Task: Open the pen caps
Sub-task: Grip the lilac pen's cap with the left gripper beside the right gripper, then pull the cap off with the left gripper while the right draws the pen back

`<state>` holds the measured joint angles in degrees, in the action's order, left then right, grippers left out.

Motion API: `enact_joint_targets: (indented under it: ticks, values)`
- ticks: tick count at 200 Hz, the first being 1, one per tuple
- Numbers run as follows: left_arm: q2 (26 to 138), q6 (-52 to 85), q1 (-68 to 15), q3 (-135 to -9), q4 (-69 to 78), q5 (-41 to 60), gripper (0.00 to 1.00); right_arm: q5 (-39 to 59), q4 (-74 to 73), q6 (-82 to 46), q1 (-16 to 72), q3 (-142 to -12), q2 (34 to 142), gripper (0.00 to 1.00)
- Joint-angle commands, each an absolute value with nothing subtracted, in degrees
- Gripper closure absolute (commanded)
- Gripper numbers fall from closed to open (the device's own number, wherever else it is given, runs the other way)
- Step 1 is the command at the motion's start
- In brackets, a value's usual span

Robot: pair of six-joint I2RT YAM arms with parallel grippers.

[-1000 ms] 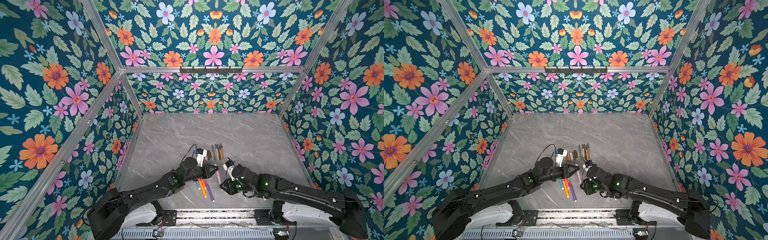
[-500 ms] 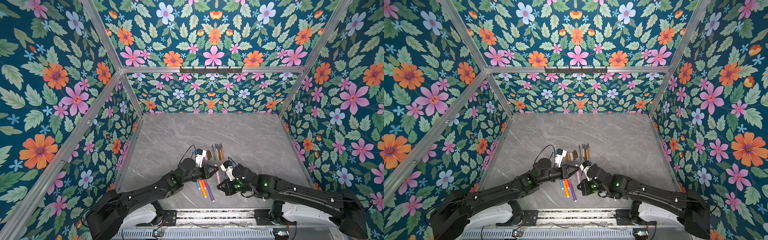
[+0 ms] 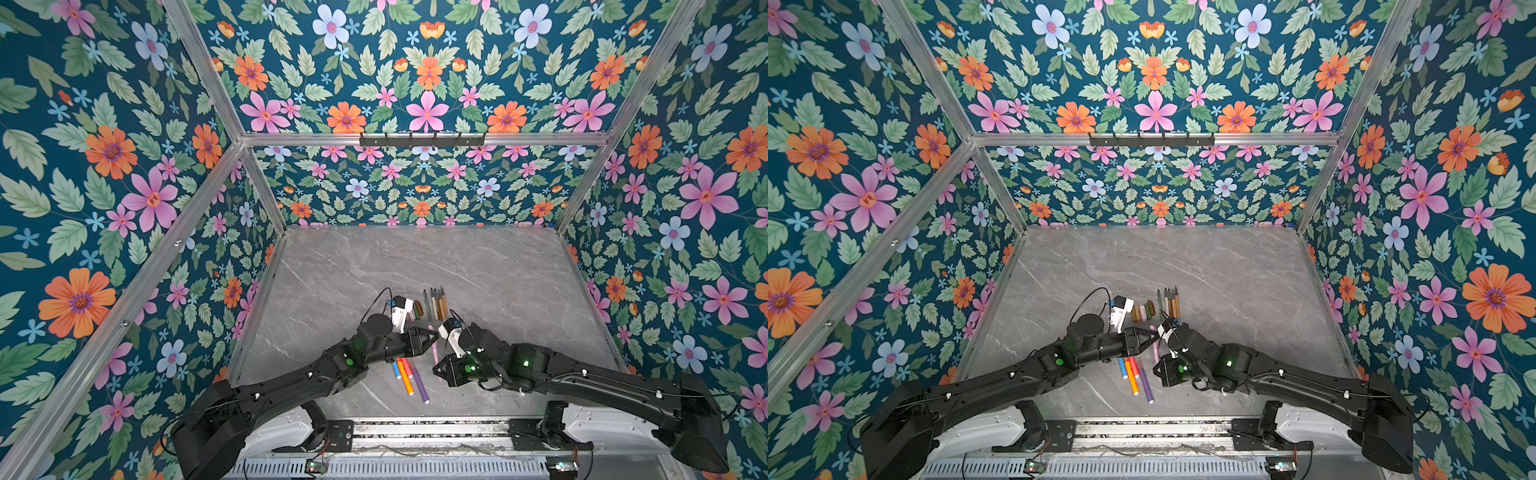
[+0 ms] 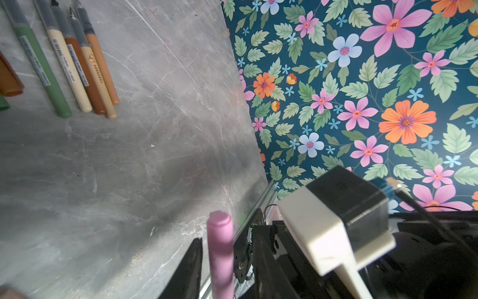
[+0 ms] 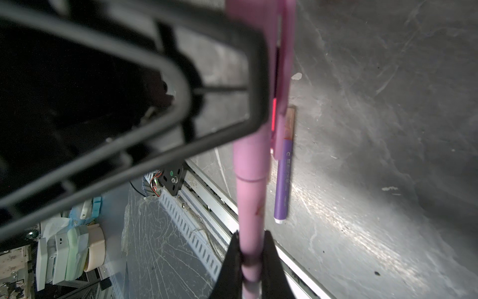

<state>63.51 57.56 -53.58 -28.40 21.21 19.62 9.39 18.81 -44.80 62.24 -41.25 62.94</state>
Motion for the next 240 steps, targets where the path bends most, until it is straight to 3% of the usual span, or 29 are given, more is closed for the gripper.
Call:
enact_joint_targets:
  ticks: [1,29,75,82,103,118,160,240]
  values:
    - [63.6,55.9,-53.7,-29.1,20.0,19.5,0.69,9.4,18.7,-44.1,62.3,-41.7,63.3,1.0]
    - [64.0,55.6,-53.6,-29.6,19.9,19.7,0.76,9.9,18.6,-44.0,62.3,-41.9,63.5,1.0]
    - [66.4,55.6,-54.0,-31.1,20.8,20.7,0.7,9.9,18.9,-43.6,62.3,-42.4,63.4,1.0]
    - [66.4,55.6,-54.1,-31.2,20.8,20.7,0.74,9.9,19.0,-43.6,62.3,-42.3,63.4,1.0]
    - [66.0,55.2,-54.2,-31.2,20.8,20.5,1.0,9.2,19.4,-43.6,62.3,-42.2,62.9,1.0]
    - [65.1,55.1,-54.2,-30.8,20.7,20.1,1.0,8.8,19.4,-43.8,62.3,-41.8,62.3,1.0]
    - [63.7,55.2,-54.2,-30.1,20.1,19.8,1.0,8.2,16.8,-45.9,62.2,-40.1,60.1,0.72]
    - [62.9,58.8,-54.2,-28.7,27.2,22.8,1.0,10.4,11.5,-49.7,58.7,-38.8,58.6,0.71]
